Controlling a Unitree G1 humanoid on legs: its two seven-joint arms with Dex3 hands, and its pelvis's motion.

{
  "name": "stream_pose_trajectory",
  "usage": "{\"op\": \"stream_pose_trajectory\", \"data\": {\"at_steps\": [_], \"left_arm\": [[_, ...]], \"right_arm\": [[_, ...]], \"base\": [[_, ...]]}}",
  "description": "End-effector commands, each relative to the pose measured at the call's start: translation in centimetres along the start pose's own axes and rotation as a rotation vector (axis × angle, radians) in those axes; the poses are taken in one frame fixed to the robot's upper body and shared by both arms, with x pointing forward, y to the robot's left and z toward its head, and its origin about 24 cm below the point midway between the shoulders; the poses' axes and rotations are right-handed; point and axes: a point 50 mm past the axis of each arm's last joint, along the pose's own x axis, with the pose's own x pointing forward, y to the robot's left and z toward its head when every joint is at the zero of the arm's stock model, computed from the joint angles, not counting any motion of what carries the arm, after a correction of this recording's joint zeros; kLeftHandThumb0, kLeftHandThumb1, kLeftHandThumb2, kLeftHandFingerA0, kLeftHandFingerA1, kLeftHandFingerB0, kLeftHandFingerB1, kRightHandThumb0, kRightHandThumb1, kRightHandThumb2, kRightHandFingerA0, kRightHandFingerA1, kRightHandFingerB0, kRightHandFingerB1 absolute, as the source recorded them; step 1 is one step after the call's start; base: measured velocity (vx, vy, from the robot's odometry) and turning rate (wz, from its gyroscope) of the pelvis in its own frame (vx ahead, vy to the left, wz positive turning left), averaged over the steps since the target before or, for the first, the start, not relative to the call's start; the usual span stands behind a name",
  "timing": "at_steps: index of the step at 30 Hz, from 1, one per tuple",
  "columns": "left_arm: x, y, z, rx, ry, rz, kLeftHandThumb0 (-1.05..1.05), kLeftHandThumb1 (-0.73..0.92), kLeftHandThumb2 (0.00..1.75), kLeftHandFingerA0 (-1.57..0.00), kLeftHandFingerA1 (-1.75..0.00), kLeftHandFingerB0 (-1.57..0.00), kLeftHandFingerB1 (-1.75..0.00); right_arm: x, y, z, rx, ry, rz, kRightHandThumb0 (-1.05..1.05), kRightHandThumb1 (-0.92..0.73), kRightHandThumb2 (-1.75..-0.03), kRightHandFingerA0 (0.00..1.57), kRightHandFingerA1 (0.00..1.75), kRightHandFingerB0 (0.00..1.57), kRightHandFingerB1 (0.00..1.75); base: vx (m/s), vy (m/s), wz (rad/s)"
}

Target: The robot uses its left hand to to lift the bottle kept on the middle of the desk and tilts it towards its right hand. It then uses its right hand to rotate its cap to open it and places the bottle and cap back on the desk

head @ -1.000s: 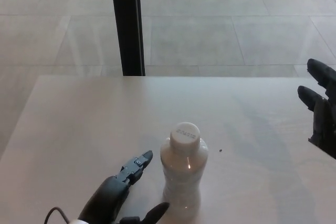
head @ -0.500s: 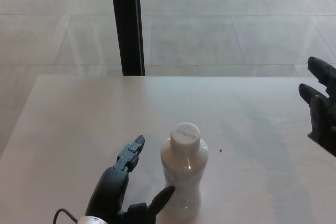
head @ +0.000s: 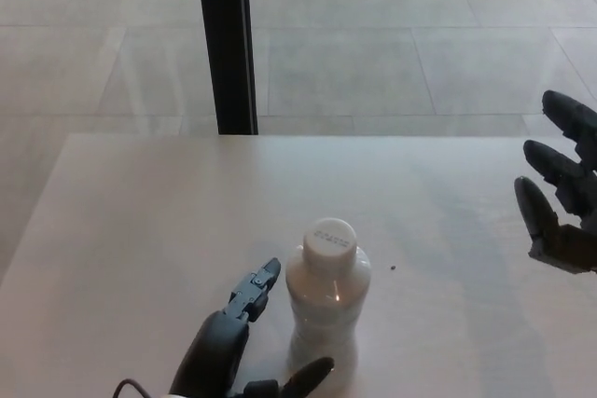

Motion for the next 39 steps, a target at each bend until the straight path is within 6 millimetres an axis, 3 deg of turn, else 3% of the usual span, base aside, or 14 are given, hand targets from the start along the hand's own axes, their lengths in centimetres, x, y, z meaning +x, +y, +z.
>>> {"op": "stream_pose_trajectory", "data": {"at_steps": [1, 3, 7, 8, 9, 13, 20, 21, 22, 26, 31, 36, 37, 39], "left_arm": [[0.0, -0.9, -0.6, 0.030, 0.010, -0.081, -1.05, 0.56, 1.04, 0.00, -0.18, 0.00, 0.00], [0.5, -1.3, 0.3, 0.041, -0.020, -0.051, -1.02, 0.56, 0.58, 0.00, 0.00, 0.00, 0.00], [1.0, -1.6, 1.3, 0.011, -0.068, -0.007, -1.01, 0.55, 0.58, 0.00, 0.00, 0.00, 0.00], [1.3, -1.7, 1.7, -0.001, -0.080, 0.011, -1.00, 0.56, 0.57, 0.00, 0.00, 0.00, 0.00], [1.5, -1.7, 2.0, 0.003, -0.092, 0.032, -0.99, 0.51, 1.05, 0.00, -0.23, 0.00, -0.08], [2.4, -1.9, 3.1, -0.013, -0.120, 0.076, -1.05, 0.54, 1.09, 0.00, -0.23, 0.00, -0.10], [3.1, -2.7, 4.3, -0.075, -0.116, 0.092, -1.05, 0.52, 1.03, 0.00, -0.26, 0.00, -0.15], [3.2, -2.9, 4.4, -0.082, -0.119, 0.096, -1.04, 0.51, 1.02, 0.00, -0.27, 0.00, -0.17], [3.2, -3.0, 4.5, -0.088, -0.119, 0.098, -1.04, 0.51, 1.04, 0.00, -0.26, 0.00, -0.16], [3.2, -3.7, 4.3, -0.090, -0.098, 0.072, -1.04, 0.50, 1.03, 0.00, -0.29, 0.00, -0.17], [3.1, -4.1, 3.1, 0.038, -0.034, -0.078, -0.88, 0.54, 0.67, 0.00, 0.00, 0.00, 0.00], [3.1, -4.6, 2.7, 0.105, -0.007, -0.154, -1.05, 0.47, 0.94, 0.00, -0.26, 0.00, -0.02], [3.3, -5.0, 2.8, 0.118, -0.004, -0.202, -0.99, 0.37, 0.84, 0.00, -0.25, 0.00, -0.04], [3.6, -5.4, 3.0, 0.126, -0.020, -0.220, -0.61, 0.42, 0.68, 0.00, -0.15, 0.00, 0.00]], "right_arm": [[0.2, -0.2, 0.2, -0.032, -0.018, -0.025, -0.39, -0.42, -1.05, 0.02, 0.53, 0.00, 0.49], [0.2, -0.2, 0.2, -0.025, -0.017, -0.025, -0.38, -0.43, -1.06, 0.03, 0.53, 0.00, 0.49], [0.2, -0.2, 0.2, -0.012, -0.013, -0.026, -0.83, -0.85, -0.66, 0.09, 0.40, 0.16, 0.29], [0.2, -0.2, 0.2, -0.015, -0.008, -0.031, -0.83, -0.84, -0.66, 0.10, 0.40, 0.16, 0.30], [0.1, -0.3, 0.2, -0.013, -0.008, -0.030, -0.82, -0.84, -0.66, 0.09, 0.40, 0.15, 0.29], [0.0, -0.5, 0.2, -0.030, -0.008, -0.037, -0.88, -0.78, -0.70, 0.09, 0.41, 0.15, 0.30], [0.0, -0.6, 0.1, -0.020, -0.010, -0.039, -0.84, -0.84, -0.66, 0.09, 0.40, 0.16, 0.28], [0.0, -0.6, 0.0, -0.016, -0.011, -0.041, -0.85, -0.65, -1.03, 0.05, 0.48, 0.09, 0.43], [0.0, -0.5, 0.0, -0.013, -0.011, -0.041, -0.39, -0.42, -1.05, 0.03, 0.53, 0.00, 0.49], [0.0, -0.4, -0.2, -0.019, -0.009, -0.039, -0.38, -0.43, -1.05, 0.03, 0.53, 0.00, 0.49], [0.2, -0.5, 0.1, -0.036, -0.021, -0.046, -0.38, -0.42, -1.05, 0.03, 0.53, 0.00, 0.49], [0.3, -0.6, 0.2, -0.022, -0.032, -0.060, -0.39, -0.41, -1.04, 0.03, 0.53, 0.00, 0.49], [0.3, -0.7, 0.3, -0.015, -0.041, -0.063, -0.85, -0.82, -0.65, 0.12, 0.45, 0.20, 0.31], [0.3, -0.7, 0.2, -0.002, -0.045, -0.072, -0.84, -0.80, -0.64, 0.12, 0.46, 0.21, 0.31]], "base": [[0.00, 0.000, 0.00], [0.00, 0.000, 0.00], [0.00, 0.000, 0.00], [0.00, 0.000, 0.00], [0.00, 0.000, 0.00], [0.00, 0.000, 0.00], [0.00, 0.000, 0.00], [0.00, 0.000, 0.00], [0.00, 0.000, 0.00], [0.00, 0.000, 0.00], [0.00, 0.000, 0.00], [0.00, 0.000, 0.00], [0.00, 0.000, 0.00], [0.00, 0.000, 0.00]]}}
